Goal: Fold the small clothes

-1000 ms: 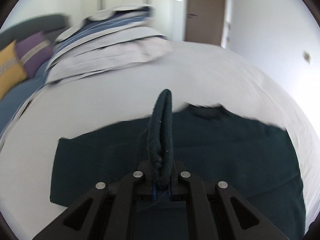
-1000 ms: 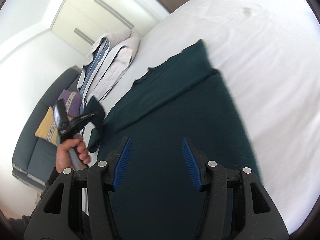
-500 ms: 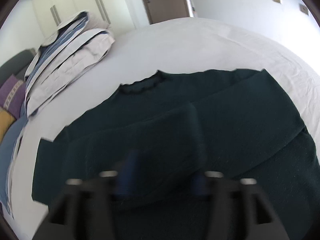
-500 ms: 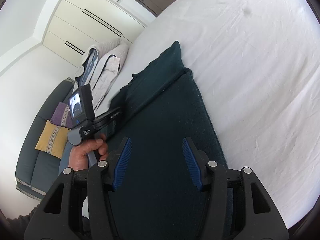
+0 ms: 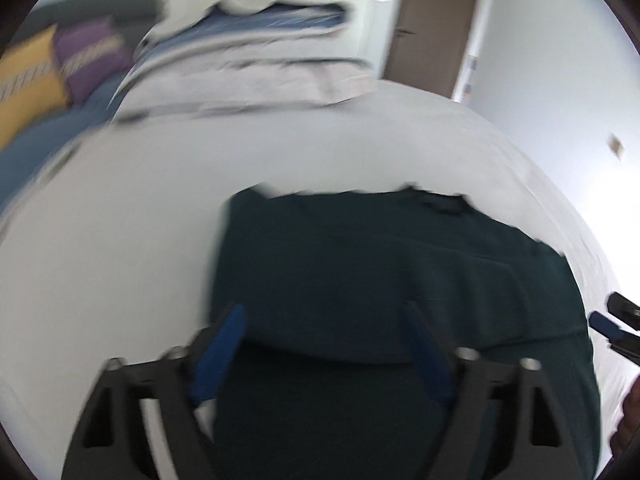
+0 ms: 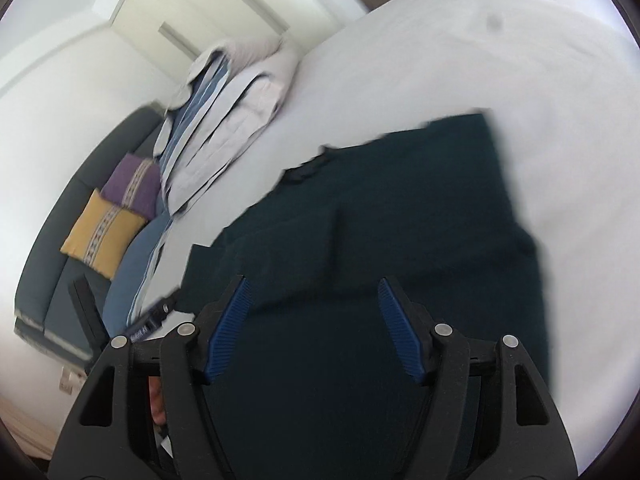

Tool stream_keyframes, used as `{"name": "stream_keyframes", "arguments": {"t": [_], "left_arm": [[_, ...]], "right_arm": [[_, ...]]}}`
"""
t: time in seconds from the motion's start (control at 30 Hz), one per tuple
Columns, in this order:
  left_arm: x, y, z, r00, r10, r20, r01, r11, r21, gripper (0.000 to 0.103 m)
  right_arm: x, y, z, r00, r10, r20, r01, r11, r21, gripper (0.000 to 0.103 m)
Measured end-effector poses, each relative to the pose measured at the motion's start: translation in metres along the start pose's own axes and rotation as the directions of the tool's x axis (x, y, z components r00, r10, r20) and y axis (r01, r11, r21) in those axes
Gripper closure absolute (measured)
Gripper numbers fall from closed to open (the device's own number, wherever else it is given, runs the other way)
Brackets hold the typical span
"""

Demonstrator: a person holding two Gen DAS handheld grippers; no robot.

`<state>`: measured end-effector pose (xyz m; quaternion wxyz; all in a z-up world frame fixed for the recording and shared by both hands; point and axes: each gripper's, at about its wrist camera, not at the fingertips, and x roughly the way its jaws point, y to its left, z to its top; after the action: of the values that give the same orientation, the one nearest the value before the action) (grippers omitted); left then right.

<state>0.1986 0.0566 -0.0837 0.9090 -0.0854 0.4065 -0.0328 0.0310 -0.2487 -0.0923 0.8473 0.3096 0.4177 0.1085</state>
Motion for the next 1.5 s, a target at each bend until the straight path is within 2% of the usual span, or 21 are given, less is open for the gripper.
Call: {"name": "stream_keyframes", "arguments": {"t": [0.03, 0.1, 0.17, 0.23, 0.27, 0.33, 0.37, 0.4, 0.43, 0.5, 0.63, 0.73, 0.93, 1.2, 1.23, 1.37, 1.43, 1.5], "left_arm": [[0.004, 0.020, 0.002, 1.000, -0.007, -0.014, 0.006, 0.999, -0.050, 0.037], [0.007, 0.049, 0.005, 1.000, -0.008, -0.020, 0.006, 0.994, -0.112, 0.038], [0.010, 0.072, 0.008, 1.000, -0.007, -0.016, 0.004, 0.987, -0.159, 0.038], [0.012, 0.084, 0.010, 1.000, -0.001, -0.011, -0.001, 0.983, -0.186, 0.038], [0.015, 0.093, 0.011, 1.000, 0.001, -0.013, -0.004, 0.980, -0.201, 0.038], [0.019, 0.104, 0.014, 1.000, 0.000, -0.013, -0.003, 0.976, -0.220, 0.038], [0.021, 0.109, 0.014, 1.000, -0.002, -0.018, -0.002, 0.974, -0.228, 0.038], [0.024, 0.110, 0.016, 1.000, -0.006, -0.023, 0.000, 0.973, -0.230, 0.038], [0.029, 0.112, 0.017, 0.999, -0.009, -0.034, 0.001, 0.972, -0.233, 0.038], [0.032, 0.115, 0.017, 0.999, -0.021, -0.043, 0.010, 0.970, -0.244, 0.038], [0.036, 0.110, 0.021, 0.998, -0.030, -0.046, 0.018, 0.970, -0.244, 0.038], [0.040, 0.105, 0.026, 0.999, -0.023, -0.046, 0.011, 0.973, -0.231, 0.038], [0.063, 0.100, 0.036, 0.996, -0.009, -0.093, -0.012, 0.974, -0.228, 0.038], [0.099, 0.094, 0.064, 0.990, 0.016, -0.142, -0.043, 0.980, -0.194, 0.038], [0.106, 0.091, 0.067, 0.988, 0.018, -0.154, -0.046, 0.982, -0.184, 0.040], [0.122, 0.082, 0.074, 0.984, 0.050, -0.174, -0.072, 0.990, -0.124, 0.064], [0.127, 0.077, 0.077, 0.982, 0.069, -0.175, -0.084, 0.993, -0.077, 0.071], [0.130, 0.076, 0.075, 0.982, 0.081, -0.168, -0.091, 0.994, -0.054, 0.073]], "right_arm": [[0.024, 0.006, 0.011, 0.999, -0.040, -0.023, 0.040, 0.999, -0.006, 0.038], [0.054, 0.013, 0.024, 0.995, -0.077, -0.067, 0.075, 0.997, -0.033, 0.038], [0.087, 0.013, 0.033, 0.980, -0.162, -0.113, 0.157, 0.986, -0.048, 0.039], [0.116, 0.009, 0.036, 0.956, -0.233, -0.179, 0.225, 0.972, -0.062, 0.045], [0.123, 0.007, 0.035, 0.948, -0.260, -0.186, 0.251, 0.965, -0.072, 0.053], [0.127, 0.006, 0.036, 0.944, -0.285, -0.170, 0.274, 0.958, -0.084, 0.059], [0.128, 0.006, 0.037, 0.943, -0.284, -0.170, 0.275, 0.958, -0.078, 0.066], [0.128, 0.006, 0.039, 0.943, -0.282, -0.174, 0.272, 0.959, -0.081, 0.085], [0.129, 0.007, 0.039, 0.943, -0.276, -0.186, 0.263, 0.960, -0.095, 0.095], [0.124, 0.015, 0.040, 0.943, -0.289, -0.166, 0.270, 0.954, -0.130, 0.099], [0.100, 0.031, 0.049, 0.956, -0.274, -0.101, 0.252, 0.949, -0.187, 0.101], [0.089, 0.028, 0.057, 0.957, -0.280, -0.080, 0.263, 0.948, -0.178, 0.101], [0.102, -0.002, 0.049, 0.939, -0.317, -0.137, 0.296, 0.943, -0.155, 0.101], [0.094, -0.015, 0.046, 0.953, -0.279, -0.117, 0.266, 0.957, -0.117, 0.101], [0.092, -0.016, 0.047, 0.955, -0.276, -0.111, 0.263, 0.958, -0.112, 0.101], [0.093, -0.022, 0.047, 0.956, -0.274, -0.104, 0.265, 0.959, -0.097, 0.101], [0.090, -0.027, 0.046, 0.956, -0.281, -0.091, 0.273, 0.958, -0.084, 0.101], [0.088, -0.032, 0.045, 0.952, -0.296, -0.081, 0.291, 0.954, -0.068, 0.101]]}}
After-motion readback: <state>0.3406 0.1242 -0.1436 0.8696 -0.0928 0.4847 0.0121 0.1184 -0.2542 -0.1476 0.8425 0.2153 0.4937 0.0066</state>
